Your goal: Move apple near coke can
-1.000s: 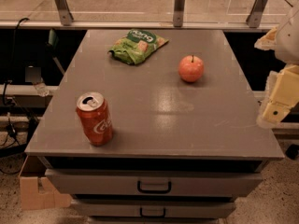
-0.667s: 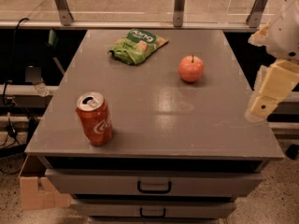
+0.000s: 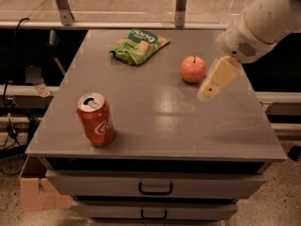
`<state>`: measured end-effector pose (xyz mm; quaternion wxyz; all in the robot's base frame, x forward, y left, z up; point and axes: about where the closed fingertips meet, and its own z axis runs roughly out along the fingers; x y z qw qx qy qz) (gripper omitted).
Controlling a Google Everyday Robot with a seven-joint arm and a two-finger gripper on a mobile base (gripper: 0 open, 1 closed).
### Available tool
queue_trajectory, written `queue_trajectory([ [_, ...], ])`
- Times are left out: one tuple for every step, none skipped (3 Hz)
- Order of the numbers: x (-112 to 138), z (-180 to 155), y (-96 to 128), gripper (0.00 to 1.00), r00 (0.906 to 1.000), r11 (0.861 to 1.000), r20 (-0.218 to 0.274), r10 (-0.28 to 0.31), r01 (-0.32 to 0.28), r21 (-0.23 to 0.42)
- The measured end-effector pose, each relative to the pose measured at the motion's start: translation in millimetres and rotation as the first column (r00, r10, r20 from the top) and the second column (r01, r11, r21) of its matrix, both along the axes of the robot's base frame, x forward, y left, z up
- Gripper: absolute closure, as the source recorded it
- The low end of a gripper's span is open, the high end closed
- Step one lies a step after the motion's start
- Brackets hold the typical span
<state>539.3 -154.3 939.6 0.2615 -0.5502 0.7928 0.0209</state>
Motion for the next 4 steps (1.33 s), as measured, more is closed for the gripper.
queue_trajectory([
  [55.7, -13.3, 6.6, 0.0, 0.9976, 0.994, 0.045, -0.052, 0.048, 0.095],
  [93.6, -36.2, 3.8, 0.0, 0.9951, 0.985, 0.03, -0.095, 0.089, 0.149],
  [117.8, -65.0, -0.1, 0.0, 0.9925, 0.975, -0.017, -0.121, 0.122, 0.184],
  [129.0, -86.2, 1.1, 0.15, 0.9906, 0.968, -0.067, -0.119, 0.131, 0.214],
])
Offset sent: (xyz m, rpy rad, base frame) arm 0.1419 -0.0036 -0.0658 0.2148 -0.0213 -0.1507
